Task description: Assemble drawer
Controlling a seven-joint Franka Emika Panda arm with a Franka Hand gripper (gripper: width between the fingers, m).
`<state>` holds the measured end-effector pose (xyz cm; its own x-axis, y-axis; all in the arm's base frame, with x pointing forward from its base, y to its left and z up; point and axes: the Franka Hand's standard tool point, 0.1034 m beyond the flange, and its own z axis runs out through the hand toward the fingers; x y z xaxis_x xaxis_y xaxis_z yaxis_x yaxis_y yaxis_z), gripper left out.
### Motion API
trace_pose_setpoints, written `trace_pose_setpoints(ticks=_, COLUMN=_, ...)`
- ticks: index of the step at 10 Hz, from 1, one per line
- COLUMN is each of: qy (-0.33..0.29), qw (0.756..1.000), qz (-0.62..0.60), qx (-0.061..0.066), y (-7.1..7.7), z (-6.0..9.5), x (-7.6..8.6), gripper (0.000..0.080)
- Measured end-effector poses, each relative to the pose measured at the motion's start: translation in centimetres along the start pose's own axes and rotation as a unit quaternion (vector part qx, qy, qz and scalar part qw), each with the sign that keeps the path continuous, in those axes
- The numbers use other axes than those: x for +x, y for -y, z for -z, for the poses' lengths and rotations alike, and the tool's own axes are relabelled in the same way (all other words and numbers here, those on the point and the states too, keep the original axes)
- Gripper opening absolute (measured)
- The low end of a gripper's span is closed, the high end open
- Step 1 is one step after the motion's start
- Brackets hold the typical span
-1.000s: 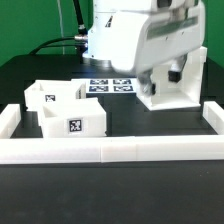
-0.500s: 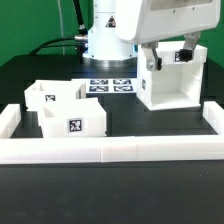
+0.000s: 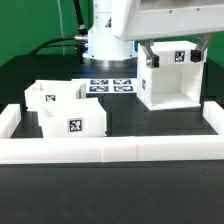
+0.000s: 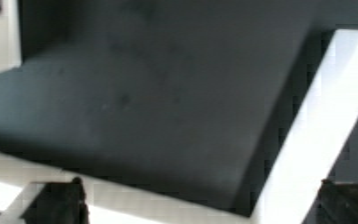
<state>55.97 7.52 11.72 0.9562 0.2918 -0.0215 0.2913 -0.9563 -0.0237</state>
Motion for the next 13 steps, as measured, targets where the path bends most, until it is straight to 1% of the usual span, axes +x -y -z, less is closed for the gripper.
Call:
trace_pose_setpoints(ticks=2, qy=0.002, qw=0.999, qz=-0.038, qx=-0.003, y=2.5, z=0.2, x=-2.0, gripper=0.065)
trace_pose_setpoints(ticks=3, qy=0.003, qw=0.999, qz=-0.035, qx=-0.005, y=3.3, z=0.6, x=-2.8, gripper=0.065)
trace_pose_setpoints(ticks=4, qy=-0.001, qw=1.0, qz=-0.029, qx=-0.008, y=3.9, z=1.6, x=-3.3, gripper=0.065)
trace_pose_setpoints(ticks=5, qy=-0.007, qw=1.0, qz=-0.022, qx=-0.011, y=4.2, z=2.8, x=-3.9, gripper=0.065)
trace_pose_setpoints(ticks=6, qy=-0.016, qw=1.0, qz=-0.018, qx=-0.014, y=4.1, z=3.9, x=-3.9, gripper=0.065)
trace_pose_setpoints(ticks=10, qy=-0.016, qw=1.0, qz=-0.018, qx=-0.014, y=4.1, z=3.8, x=-3.9, gripper=0.065)
trace_pose_setpoints(ticks=11, qy=-0.016, qw=0.999, qz=-0.031, qx=-0.014, y=4.4, z=3.8, x=-4.2, gripper=0.065)
trace_pose_setpoints(ticks=13, qy=-0.004, qw=0.999, qz=-0.05, qx=-0.015, y=7.3, z=2.9, x=-7.0, gripper=0.065)
